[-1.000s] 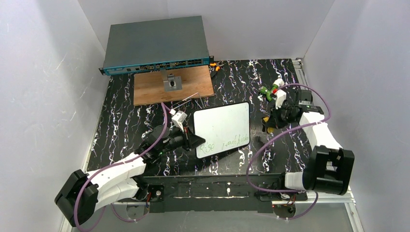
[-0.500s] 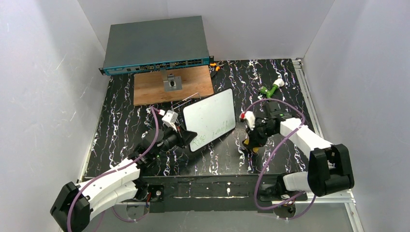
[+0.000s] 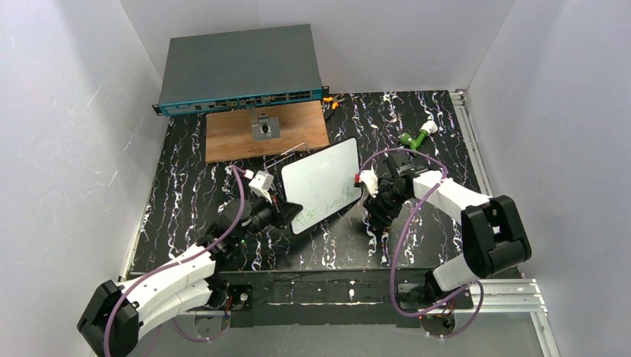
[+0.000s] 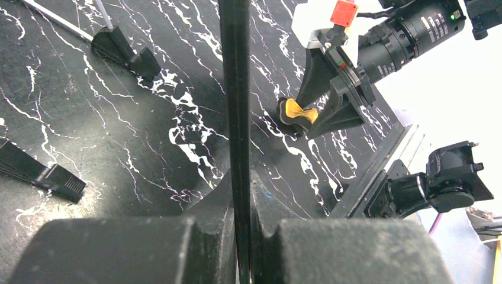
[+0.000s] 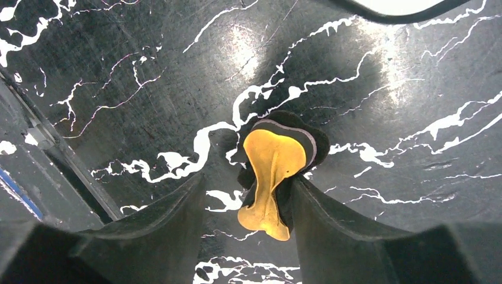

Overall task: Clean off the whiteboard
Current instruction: Place the whiteboard eraser at the center of the board.

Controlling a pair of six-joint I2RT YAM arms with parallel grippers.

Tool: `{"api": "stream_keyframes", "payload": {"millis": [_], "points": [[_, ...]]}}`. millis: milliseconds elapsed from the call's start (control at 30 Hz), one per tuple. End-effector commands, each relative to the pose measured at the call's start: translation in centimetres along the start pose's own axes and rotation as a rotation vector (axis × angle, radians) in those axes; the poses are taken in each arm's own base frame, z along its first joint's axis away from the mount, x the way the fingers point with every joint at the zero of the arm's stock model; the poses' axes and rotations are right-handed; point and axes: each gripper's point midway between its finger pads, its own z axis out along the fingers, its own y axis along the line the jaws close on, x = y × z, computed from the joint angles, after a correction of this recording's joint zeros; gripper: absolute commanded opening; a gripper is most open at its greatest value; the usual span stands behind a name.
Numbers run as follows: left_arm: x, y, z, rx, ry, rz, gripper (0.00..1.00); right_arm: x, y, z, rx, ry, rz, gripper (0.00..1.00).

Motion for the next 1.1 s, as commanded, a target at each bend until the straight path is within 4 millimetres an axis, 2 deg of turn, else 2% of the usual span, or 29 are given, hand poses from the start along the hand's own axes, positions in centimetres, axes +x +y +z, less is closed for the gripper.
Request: {"api": "stream_keyframes", "payload": {"millis": [0,167,267,333,367,433,533,600,667,800,1000,1067], "points": [[-3.0,-2.5,-0.1,0.11,-0.109,0.016,0.0,-1.8,0.3,-1.6,0.006,-0.049,-0.024,0.63],[-3.1,-2.6,-0.3,0.114,-0.115,0.015,0.0,-1.4,1.6,-1.5,-0.069,-0.045,-0.035,0.72],[-3.1,-2.6,-0.4,0.112,-0.118,0.015,0.0,-1.0,2.9,-0.9,-0.161,-0.026,-0.016,0.71],[-3.1,-2.6,-0.5,0.113,-0.119,0.014,0.0,-1.2,2.9,-0.8,-0.175,-0.028,0.001,0.7],[-3.1,-2.6,-0.5,0.111,-0.119,0.013,0.0,-1.4,2.3,-0.8,-0.143,-0.028,0.01,0.71],[-3.1,-2.5,-0.6,0.111,-0.119,0.013,0.0,-1.9,-0.3,-1.0,-0.003,-0.043,0.046,0.73],[-3.1,-2.5,-0.6,0.111,-0.12,0.012,0.0,-2.8,-4.2,-2.9,0.161,-0.105,0.134,0.74],[-3.1,-2.5,-0.6,0.111,-0.12,0.011,0.0,-2.9,-5.7,-4.1,0.204,-0.143,0.18,0.74],[-3.1,-2.6,-0.5,0.114,-0.121,0.008,0.0,-2.9,-5.7,-4.7,0.183,-0.174,0.193,0.74],[-3.1,-2.9,-0.3,0.126,-0.114,0.004,0.0,-2.8,-4.0,-4.1,0.081,-0.186,0.183,0.74],[-3.2,-3.0,-0.3,0.13,-0.116,0.002,0.0,-1.1,-4.1,-1.9,-0.004,-0.081,0.303,0.71],[-3.3,-3.0,-0.4,0.132,-0.119,0.003,0.0,-0.3,-5.3,-1.7,0.058,-0.053,0.338,0.7]]}}
